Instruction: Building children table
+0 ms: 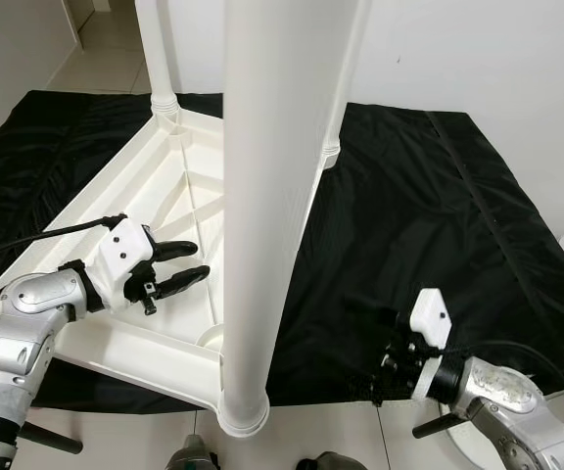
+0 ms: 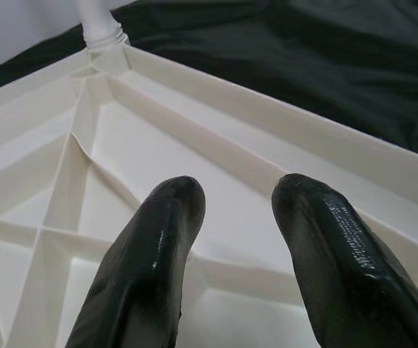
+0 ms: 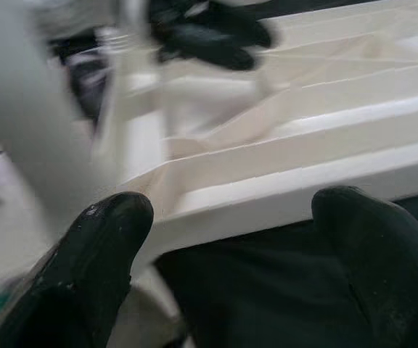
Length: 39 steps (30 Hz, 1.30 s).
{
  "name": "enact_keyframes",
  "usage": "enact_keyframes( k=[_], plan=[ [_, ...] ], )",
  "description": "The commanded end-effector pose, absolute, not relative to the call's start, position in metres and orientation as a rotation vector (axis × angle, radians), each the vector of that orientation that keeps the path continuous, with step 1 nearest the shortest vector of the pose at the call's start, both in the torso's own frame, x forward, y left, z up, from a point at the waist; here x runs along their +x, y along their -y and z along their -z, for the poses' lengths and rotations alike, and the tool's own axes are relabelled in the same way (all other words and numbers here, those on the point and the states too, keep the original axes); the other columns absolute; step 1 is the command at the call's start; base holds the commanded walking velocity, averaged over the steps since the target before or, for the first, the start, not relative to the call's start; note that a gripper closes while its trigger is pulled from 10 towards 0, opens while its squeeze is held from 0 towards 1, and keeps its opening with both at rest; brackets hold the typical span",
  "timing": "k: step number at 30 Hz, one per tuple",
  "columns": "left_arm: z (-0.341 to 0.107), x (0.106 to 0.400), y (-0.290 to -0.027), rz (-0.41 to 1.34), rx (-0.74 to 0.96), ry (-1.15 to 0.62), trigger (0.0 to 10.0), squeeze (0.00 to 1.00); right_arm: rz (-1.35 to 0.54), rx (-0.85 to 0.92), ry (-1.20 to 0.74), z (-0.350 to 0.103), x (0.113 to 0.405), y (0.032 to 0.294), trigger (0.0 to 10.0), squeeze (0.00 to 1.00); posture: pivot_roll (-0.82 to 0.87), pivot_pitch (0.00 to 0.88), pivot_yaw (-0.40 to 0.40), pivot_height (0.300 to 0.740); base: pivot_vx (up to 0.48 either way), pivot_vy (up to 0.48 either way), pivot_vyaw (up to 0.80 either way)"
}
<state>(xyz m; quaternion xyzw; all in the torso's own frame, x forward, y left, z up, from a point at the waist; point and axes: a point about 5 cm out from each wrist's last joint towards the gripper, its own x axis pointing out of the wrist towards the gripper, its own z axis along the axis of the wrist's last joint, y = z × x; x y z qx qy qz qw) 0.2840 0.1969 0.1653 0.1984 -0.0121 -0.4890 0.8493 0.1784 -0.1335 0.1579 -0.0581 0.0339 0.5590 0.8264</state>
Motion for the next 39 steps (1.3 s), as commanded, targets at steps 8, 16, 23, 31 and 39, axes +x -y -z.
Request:
enact_keyframes(
  k=[8,16,23,31,39],
  plan=[
    [-0.168,0.288,-0.193,1.06,0.439,0.037,10.0,0.0,-1.402,-0.104,-0.082,-0.165,0.175,0.12,10.0,0.0,0.09,0.016,-0.001,0.74,0.0,0.0,0.0],
    [-0.171,0.292,-0.189,1.068,0.446,0.052,10.0,0.0,-1.605,-0.138,-0.102,-0.163,0.182,0.1,10.0,0.0,0.1,0.012,0.002,0.74,0.0,0.0,0.0],
    [-0.173,0.294,-0.188,1.069,0.443,0.06,10.0,0.0,-1.755,-0.165,-0.127,-0.159,0.183,0.086,10.0,0.0,0.11,0.013,0.005,0.74,0.0,0.0,0.0],
    [-0.173,0.293,-0.189,1.07,0.438,0.058,10.0,0.0,-1.788,-0.183,-0.09,-0.159,0.187,0.072,10.0,0.0,0.11,0.017,0.004,0.74,0.0,0.0,0.0],
    [-0.174,0.29,-0.19,1.065,0.427,0.055,10.0,0.0,-1.601,-0.096,-0.006,-0.155,0.204,0.056,10.0,0.0,0.12,0.036,0.002,0.74,0.0,0.0,0.0]
  ],
)
